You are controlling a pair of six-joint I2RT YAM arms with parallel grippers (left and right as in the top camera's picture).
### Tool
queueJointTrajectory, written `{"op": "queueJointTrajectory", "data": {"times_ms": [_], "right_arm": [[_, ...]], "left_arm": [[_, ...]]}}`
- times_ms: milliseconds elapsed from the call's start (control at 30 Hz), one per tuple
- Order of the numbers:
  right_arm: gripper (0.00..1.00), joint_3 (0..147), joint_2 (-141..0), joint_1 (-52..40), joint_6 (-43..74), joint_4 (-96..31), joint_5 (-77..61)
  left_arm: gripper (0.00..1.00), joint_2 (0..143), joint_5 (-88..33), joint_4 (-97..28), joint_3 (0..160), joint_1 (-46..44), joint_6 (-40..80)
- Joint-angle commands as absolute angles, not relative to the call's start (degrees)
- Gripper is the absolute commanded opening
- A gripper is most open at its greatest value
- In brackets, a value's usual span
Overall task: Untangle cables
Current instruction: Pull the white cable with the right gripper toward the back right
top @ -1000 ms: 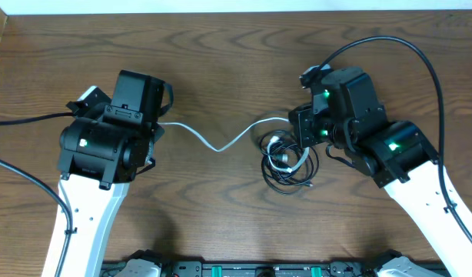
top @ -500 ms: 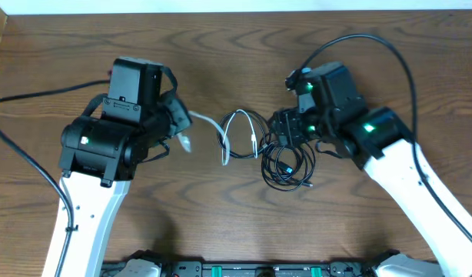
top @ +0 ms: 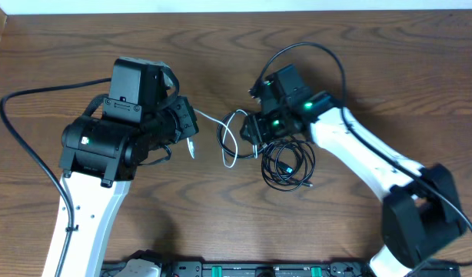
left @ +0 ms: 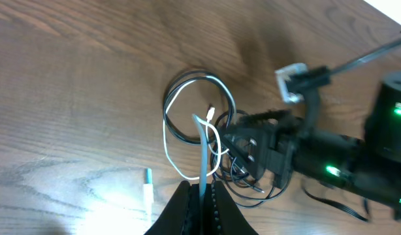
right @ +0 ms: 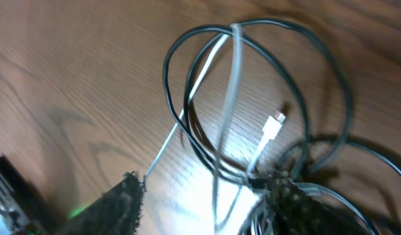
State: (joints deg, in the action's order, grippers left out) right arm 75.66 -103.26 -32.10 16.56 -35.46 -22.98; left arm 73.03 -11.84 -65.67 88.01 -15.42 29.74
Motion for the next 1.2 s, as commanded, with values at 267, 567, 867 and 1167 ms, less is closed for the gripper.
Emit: {"op": "queueJointTrajectory", "data": {"times_ms": [267, 567, 867, 1167], "right_arm": [[0.01, 81.0, -101.6, -31.5, 18.9, -34.2, -22.5], [0.01, 95.7, -84.8, -28.8, 18.6, -35.0, -22.5], [0.01, 97.5, -74.1, -28.8, 17.1, -34.1, -19.4], [0.01, 103.4, -70.0, -27.8, 17.0, -29.7, -0.3]], "left_arm": [[0.08, 73.4, 7.3, -72.7, 88.7, -15.2, 36.8], [0.37, 73.4, 15.1, -76.4, 88.7, -15.2, 41.9], [0.69, 73.4, 15.0, -76.7, 88.7, -15.2, 41.9], [0.72, 73.4, 12.0, -77.6, 88.7, -15.2, 41.9]]}}
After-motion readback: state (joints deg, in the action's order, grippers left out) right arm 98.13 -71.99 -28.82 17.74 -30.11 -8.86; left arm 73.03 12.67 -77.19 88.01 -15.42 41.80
